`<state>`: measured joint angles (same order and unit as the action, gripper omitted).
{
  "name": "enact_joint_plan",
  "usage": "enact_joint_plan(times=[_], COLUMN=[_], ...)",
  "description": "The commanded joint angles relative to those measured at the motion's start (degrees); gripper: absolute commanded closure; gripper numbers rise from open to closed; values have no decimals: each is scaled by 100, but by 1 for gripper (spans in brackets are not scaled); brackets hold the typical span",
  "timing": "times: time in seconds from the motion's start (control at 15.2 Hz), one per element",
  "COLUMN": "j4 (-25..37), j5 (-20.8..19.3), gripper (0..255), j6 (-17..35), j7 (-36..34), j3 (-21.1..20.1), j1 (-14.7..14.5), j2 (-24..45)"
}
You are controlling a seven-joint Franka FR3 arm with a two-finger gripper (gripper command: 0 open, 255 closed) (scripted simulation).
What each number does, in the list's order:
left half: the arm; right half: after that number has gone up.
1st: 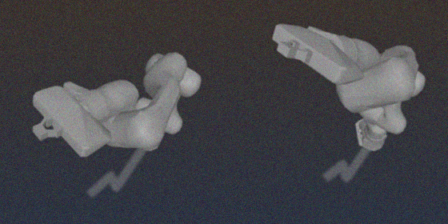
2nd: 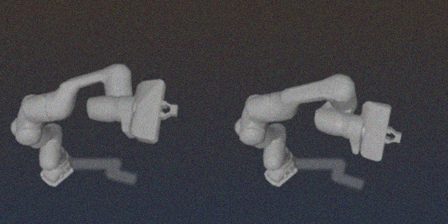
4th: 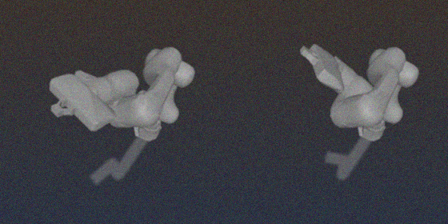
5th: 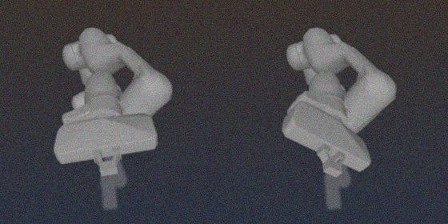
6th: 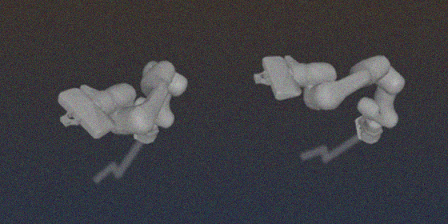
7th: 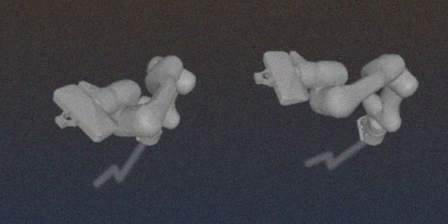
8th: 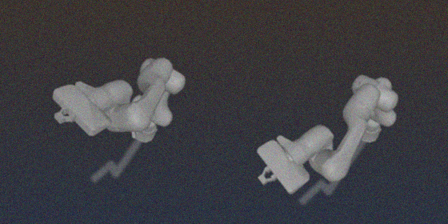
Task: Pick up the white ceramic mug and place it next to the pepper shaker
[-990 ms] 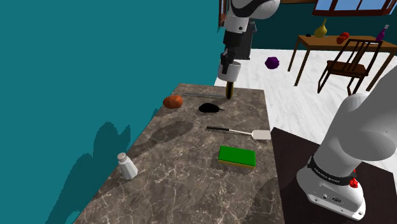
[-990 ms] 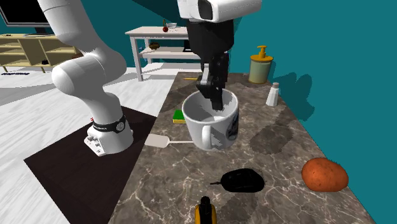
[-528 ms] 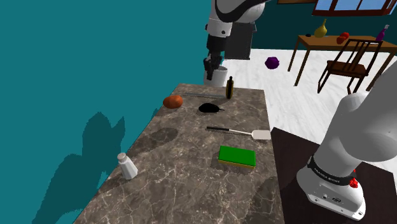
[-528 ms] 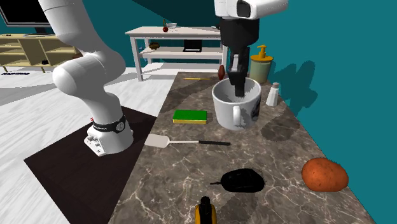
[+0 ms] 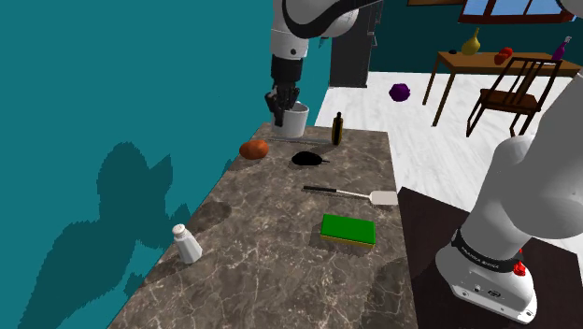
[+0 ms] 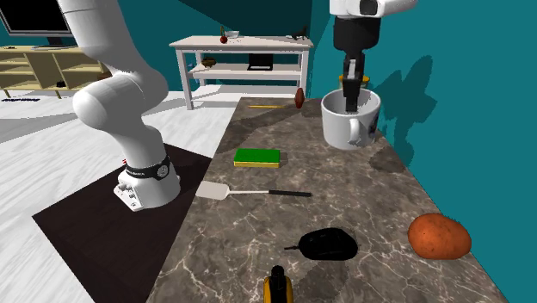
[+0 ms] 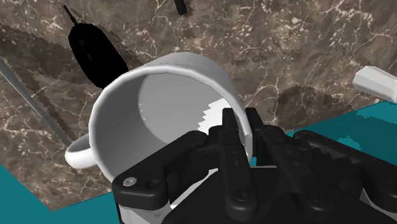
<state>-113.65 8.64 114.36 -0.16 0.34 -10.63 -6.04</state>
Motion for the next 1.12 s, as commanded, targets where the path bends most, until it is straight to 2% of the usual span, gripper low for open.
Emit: enact_joint_plan(times=[0.0,0.59,1.06], j4=[246,1693,1242], j5=[-16,-287,-270], gripper=[255,255,255], j6=[55,-70,446], j7=[-268,-1416,-1366], j3=[-144,-644,-644], j1=[-115,-660,-666], j2=[262,1453,1520])
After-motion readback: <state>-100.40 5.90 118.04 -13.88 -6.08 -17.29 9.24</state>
